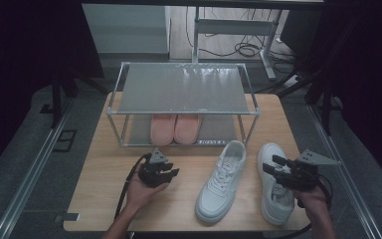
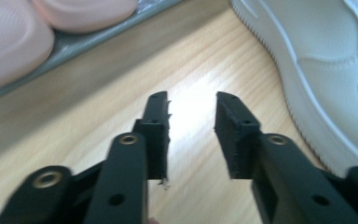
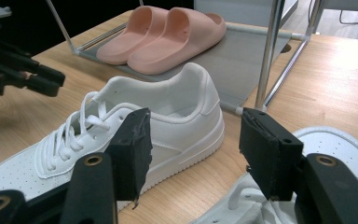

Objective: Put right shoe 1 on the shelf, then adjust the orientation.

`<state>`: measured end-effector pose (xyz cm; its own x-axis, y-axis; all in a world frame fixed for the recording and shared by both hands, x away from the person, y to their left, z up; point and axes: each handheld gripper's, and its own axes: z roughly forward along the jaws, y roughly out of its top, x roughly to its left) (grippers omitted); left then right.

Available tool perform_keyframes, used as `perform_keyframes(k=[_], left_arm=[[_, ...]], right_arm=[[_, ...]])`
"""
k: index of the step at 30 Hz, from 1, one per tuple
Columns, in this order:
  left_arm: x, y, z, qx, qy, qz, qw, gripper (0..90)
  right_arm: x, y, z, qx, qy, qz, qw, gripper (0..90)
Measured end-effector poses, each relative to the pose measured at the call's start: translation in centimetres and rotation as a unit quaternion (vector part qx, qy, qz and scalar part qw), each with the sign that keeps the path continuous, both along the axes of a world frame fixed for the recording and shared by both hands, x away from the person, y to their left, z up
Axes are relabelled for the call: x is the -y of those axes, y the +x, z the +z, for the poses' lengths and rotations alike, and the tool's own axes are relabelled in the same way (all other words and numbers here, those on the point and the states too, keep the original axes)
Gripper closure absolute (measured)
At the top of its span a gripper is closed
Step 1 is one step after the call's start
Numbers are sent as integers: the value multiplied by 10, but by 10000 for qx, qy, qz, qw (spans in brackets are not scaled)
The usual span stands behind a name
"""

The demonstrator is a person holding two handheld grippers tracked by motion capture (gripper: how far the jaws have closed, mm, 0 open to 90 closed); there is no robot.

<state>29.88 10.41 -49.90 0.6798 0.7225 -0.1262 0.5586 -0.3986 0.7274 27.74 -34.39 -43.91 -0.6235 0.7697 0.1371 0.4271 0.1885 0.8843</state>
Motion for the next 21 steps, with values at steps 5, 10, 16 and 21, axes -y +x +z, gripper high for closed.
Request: perform_keyframes(k=[5, 10, 16, 21], left_arm=[[-12, -7, 2, -123, 53, 41, 9999, 538], [-21, -12, 4, -125, -3, 98, 9999, 500], [-25, -21, -3, -221, 49, 87, 9997, 478], [-23, -21, -2, -235, 19, -29, 9997, 465]], right_arm=[[-4, -1, 0, 11, -12, 97, 10000, 442], [-8, -2, 1, 47, -23, 188, 9998, 452], [-11, -2, 1, 46, -84, 251, 9996, 455], [-18, -10, 7, 48, -287, 349, 9990, 495]])
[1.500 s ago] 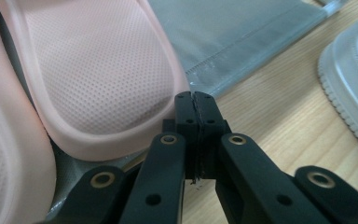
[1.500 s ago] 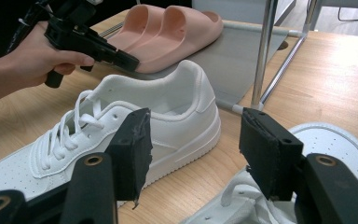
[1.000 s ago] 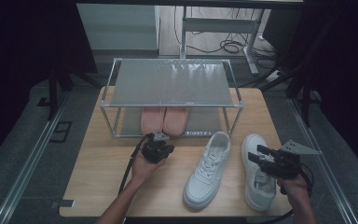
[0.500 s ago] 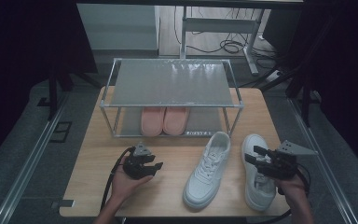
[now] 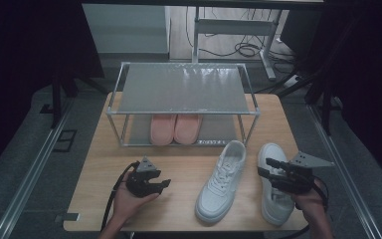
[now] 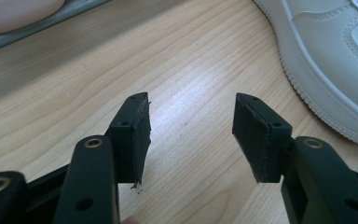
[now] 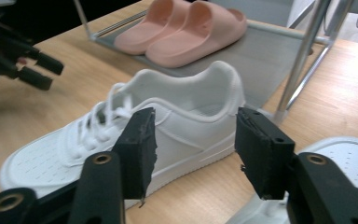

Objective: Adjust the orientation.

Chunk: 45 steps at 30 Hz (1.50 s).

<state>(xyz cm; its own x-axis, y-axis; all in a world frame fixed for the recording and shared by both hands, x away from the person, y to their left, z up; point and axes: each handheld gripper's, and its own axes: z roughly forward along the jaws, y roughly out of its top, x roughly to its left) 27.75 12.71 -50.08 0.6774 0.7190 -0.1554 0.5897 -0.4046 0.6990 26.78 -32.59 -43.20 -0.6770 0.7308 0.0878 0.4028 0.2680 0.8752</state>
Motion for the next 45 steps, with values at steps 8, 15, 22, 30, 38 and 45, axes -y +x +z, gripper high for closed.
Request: perform_keyframes(k=[8, 15, 22, 30, 38, 45], left_arm=[[1, -2, 1, -124, -97, -118, 9998, 450], [-1, -4, 5, -81, -181, -75, 9998, 449], [-4, -3, 7, -152, -323, -82, 9993, 447], [-7, -2, 5, -257, -402, -82, 9988, 444], [-8, -3, 6, -276, -466, -109, 9985, 443], [-8, -2, 5, -320, -527, -108, 9980, 443]], right_arm=[[-19, -10, 7, -9, -199, 594, 9980, 606], [-28, -32, -5, -139, -498, 712, 9961, 772], [-49, -43, -9, -293, -799, 1014, 9912, 853], [-81, -52, -19, -391, -1151, 1467, 9817, 874], [-96, -59, -33, -570, -1302, 1618, 9765, 879], [-106, -56, -46, -758, -1561, 1614, 9715, 879]])
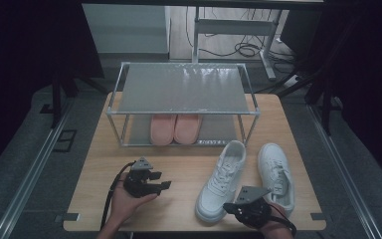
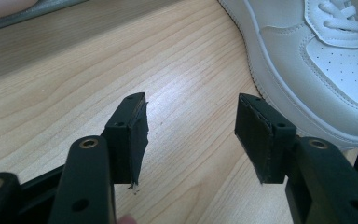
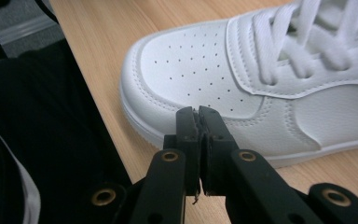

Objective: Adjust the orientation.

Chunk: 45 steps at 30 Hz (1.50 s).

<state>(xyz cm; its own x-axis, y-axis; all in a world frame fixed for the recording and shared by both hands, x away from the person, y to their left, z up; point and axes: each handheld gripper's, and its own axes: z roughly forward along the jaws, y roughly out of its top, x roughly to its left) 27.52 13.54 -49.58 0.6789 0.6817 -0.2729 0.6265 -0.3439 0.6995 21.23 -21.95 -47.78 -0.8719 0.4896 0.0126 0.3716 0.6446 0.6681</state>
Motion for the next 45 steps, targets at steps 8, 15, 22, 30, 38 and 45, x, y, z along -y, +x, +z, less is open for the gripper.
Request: perform_keyframes(k=[8, 15, 22, 30, 38, 45], left_arm=[[0, 0, 0, -38, -40, -13, 10000, 443], [1, 0, 0, -57, -57, -20, 10000, 444], [0, 1, -1, -75, -77, -22, 9999, 446], [-2, 1, -1, -63, -109, 14, 9999, 456], [-1, 1, -1, -63, -86, 16, 9999, 456], [-4, 0, 1, -42, -118, 61, 9999, 456]], right_arm=[[-4, 5, -5, -94, -70, 39, 9999, 892], [-11, 11, -6, -143, -12, 133, 9998, 900], [-24, 22, -8, -177, 82, 237, 9995, 900], [-46, 42, -10, -228, 180, 278, 9992, 900], [-53, 47, -10, -209, 184, 268, 9993, 900], [-30, 44, 17, 183, 331, -26, 9993, 900]])
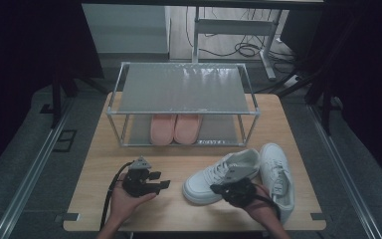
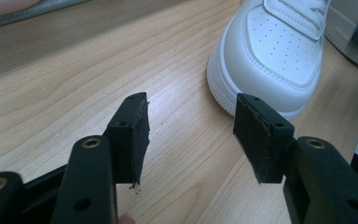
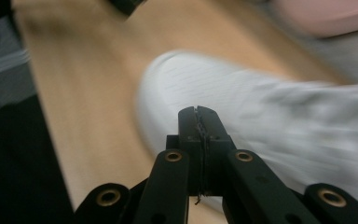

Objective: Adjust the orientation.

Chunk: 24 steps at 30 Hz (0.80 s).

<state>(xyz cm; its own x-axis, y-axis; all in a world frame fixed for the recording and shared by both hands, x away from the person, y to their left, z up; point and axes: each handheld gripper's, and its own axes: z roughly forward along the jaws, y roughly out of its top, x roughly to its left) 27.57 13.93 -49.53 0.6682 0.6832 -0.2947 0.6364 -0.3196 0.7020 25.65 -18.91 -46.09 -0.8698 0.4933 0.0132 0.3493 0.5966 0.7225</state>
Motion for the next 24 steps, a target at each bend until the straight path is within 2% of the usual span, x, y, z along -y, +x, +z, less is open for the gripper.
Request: perform_keyframes(k=[4, 5, 6, 8, 9, 10, 14, 16, 24], left_arm=[[0, -1, 1, 7, -2, -4, 10000, 455], [0, -1, 1, 7, -2, -4, 10000, 456], [1, -1, 1, 13, -3, -8, 10000, 456], [1, -1, 1, 20, -8, -9, 10000, 456], [1, -1, 1, 20, -8, -9, 10000, 455], [1, -1, 1, 3, -12, 8, 10000, 456], [1, -1, 1, 21, 9, -16, 10000, 455], [0, -1, 1, 12, -11, 15, 10000, 456], [-1, -1, 1, 0, -21, 10, 10000, 456]], right_arm=[[40, 12, 37, 312, 96, -560, 9979, 900], [40, 12, 37, 312, 96, -560, 9979, 900], [50, 16, 44, 345, 101, -681, 9970, 900], [79, 33, 60, 359, 60, -1123, 9930, 900], [79, 33, 60, 359, 60, -1123, 9930, 900], [93, 46, 63, 284, -36, -1339, 9906, 900], [113, 71, 56, 45, -202, -1751, 9843, 900], [120, 80, 49, -81, -255, -1874, 9819, 900], [124, 96, 29, -363, -574, -1999, 9774, 900]])
